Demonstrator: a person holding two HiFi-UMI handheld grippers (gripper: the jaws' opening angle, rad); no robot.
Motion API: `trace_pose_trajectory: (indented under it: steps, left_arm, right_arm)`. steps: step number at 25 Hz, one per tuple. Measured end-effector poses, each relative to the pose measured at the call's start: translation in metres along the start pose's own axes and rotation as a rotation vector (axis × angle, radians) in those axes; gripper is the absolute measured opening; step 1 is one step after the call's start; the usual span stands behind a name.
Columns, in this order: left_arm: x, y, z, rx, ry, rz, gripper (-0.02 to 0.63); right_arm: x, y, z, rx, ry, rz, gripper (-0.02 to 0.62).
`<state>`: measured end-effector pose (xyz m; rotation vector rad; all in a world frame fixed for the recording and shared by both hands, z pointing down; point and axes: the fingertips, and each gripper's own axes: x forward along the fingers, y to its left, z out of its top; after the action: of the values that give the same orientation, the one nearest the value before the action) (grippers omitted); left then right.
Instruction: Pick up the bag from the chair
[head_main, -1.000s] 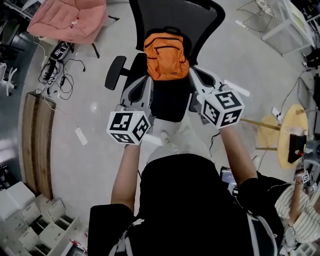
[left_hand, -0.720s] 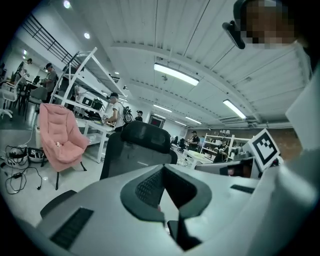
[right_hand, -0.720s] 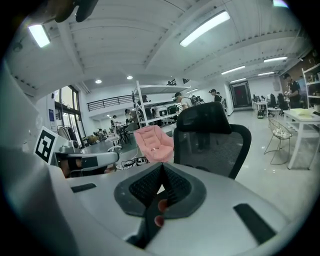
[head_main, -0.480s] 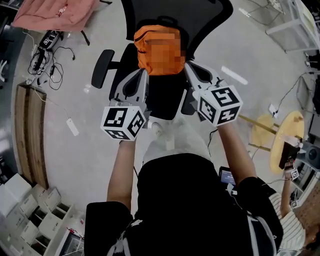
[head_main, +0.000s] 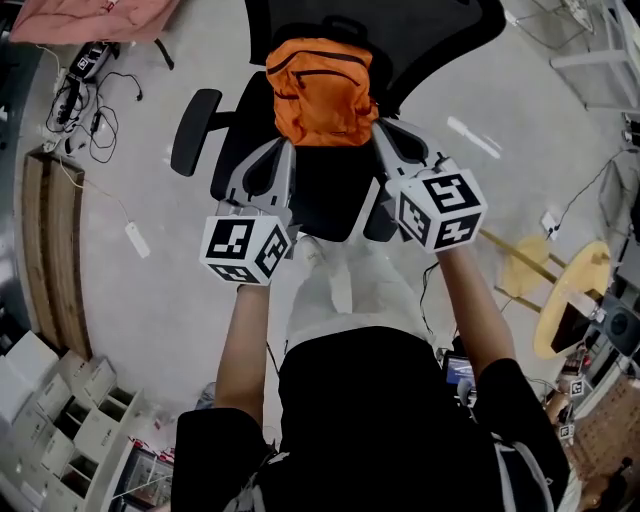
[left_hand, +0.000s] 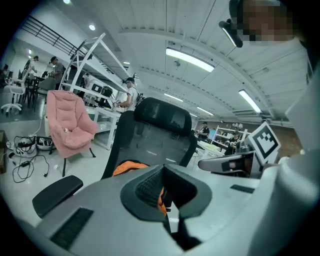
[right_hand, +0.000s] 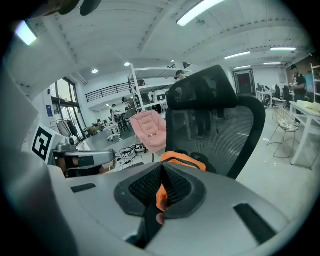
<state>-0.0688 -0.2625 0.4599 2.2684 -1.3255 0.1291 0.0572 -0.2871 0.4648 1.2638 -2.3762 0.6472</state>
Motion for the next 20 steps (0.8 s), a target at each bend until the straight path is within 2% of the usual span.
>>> trace_pose_trajectory:
  steps: [20]
  left_arm:
    - [0.072,0.075,-0.073,-0.041,0.091,0.046,0.006]
  right_arm:
    - [0.104,-0.045,-0.062,0.024,0.116,0.006,0.005]
